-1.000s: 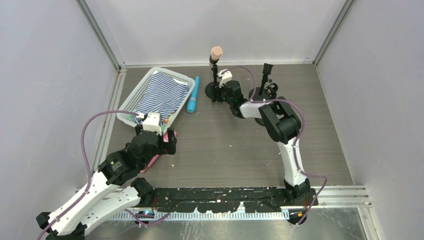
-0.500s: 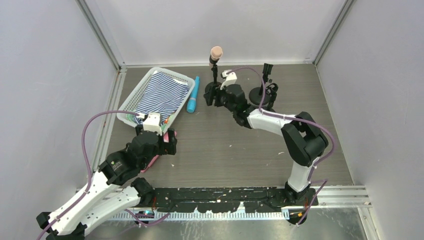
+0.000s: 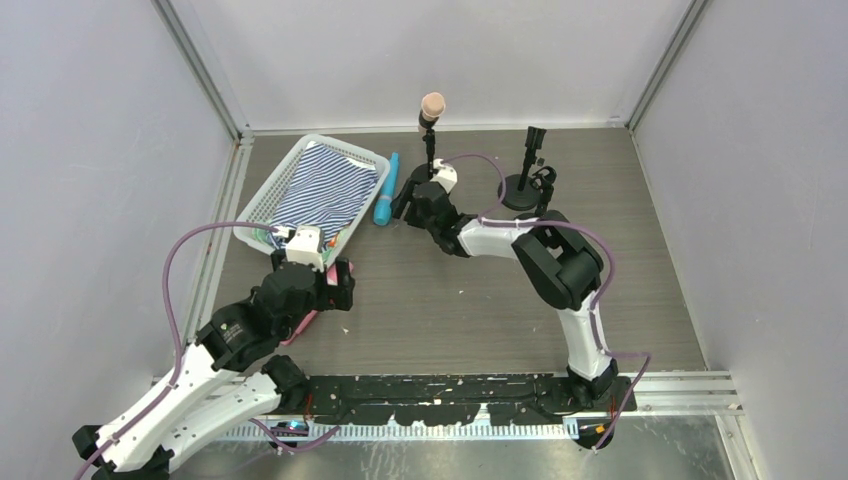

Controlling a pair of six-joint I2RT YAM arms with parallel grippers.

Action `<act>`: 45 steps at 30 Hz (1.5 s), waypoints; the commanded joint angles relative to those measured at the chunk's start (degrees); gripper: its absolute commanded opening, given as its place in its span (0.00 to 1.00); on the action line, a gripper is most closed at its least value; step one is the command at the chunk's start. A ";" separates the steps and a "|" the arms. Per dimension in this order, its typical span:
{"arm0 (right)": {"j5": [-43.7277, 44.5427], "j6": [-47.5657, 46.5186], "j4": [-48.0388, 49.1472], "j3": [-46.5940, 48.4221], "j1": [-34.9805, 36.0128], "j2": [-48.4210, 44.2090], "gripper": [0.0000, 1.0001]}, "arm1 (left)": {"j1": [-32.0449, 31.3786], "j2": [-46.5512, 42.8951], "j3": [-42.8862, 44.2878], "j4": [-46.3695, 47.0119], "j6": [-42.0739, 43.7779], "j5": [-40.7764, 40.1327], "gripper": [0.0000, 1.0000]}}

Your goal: Attach the microphones to the stand

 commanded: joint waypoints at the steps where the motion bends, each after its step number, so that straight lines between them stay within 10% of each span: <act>1: 2.52 7.16 0.70 5.75 -0.10 3.47 0.72 | 0.18 -0.88 0.35 2.10 1.29 0.13 0.93; 19: -3.86 14.59 -3.97 19.67 -0.90 16.93 0.74 | 0.18 -0.45 0.44 2.41 2.48 0.41 0.93; 26: -6.15 10.42 -9.71 21.81 -0.92 18.73 0.59 | 0.17 0.03 0.53 2.45 2.95 0.45 0.93; 45: -13.70 -19.48 -31.76 1.88 0.09 -5.26 0.41 | 0.18 0.48 0.53 2.45 2.95 1.21 0.93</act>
